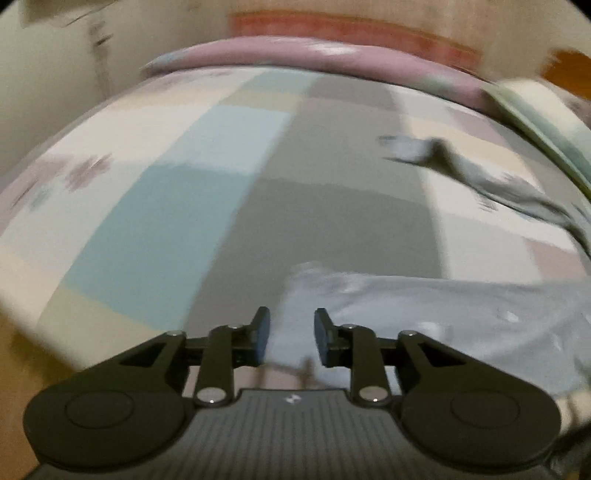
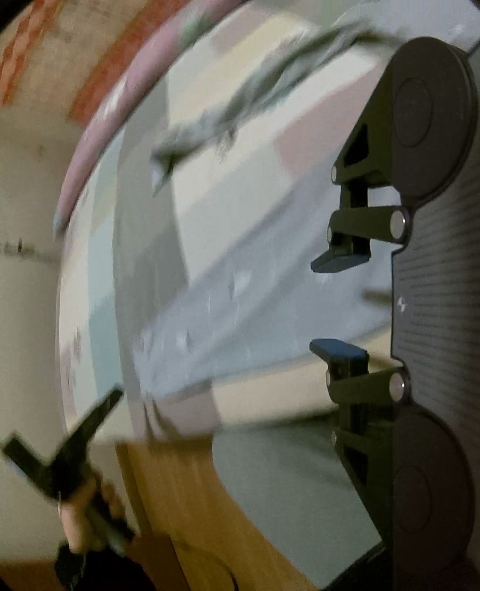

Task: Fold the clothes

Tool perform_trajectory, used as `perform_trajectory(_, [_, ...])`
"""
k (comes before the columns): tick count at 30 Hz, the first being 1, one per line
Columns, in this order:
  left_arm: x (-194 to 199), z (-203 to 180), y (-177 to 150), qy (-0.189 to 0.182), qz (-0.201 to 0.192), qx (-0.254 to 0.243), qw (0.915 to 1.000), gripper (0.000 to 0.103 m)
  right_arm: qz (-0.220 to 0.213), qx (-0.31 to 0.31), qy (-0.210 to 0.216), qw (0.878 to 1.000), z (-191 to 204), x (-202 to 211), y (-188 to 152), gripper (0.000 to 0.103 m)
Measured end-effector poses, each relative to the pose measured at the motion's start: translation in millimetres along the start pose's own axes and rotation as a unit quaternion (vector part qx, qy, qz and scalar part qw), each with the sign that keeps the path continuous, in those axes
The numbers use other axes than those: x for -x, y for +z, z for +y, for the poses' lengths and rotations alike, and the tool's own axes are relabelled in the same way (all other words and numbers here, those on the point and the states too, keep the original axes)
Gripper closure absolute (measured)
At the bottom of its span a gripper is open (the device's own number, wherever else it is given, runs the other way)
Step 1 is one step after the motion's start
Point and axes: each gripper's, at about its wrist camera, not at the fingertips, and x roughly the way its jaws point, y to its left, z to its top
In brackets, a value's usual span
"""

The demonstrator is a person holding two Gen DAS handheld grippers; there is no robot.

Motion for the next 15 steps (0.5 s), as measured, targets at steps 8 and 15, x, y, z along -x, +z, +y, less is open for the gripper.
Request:
perform_trajectory(8, [-30,-138,-5,-0.136,0.013,-0.179,0.9743,0.056,0.053,-0.174,-0.144,0.973,-59,16,-77,0.041])
perform_trajectory(15, [-70,-133,-12,-0.132,0.015,-0.156,0.9787,0.035,0.031,-0.295,-0.142,0.944,-58,23,-131,0.026])
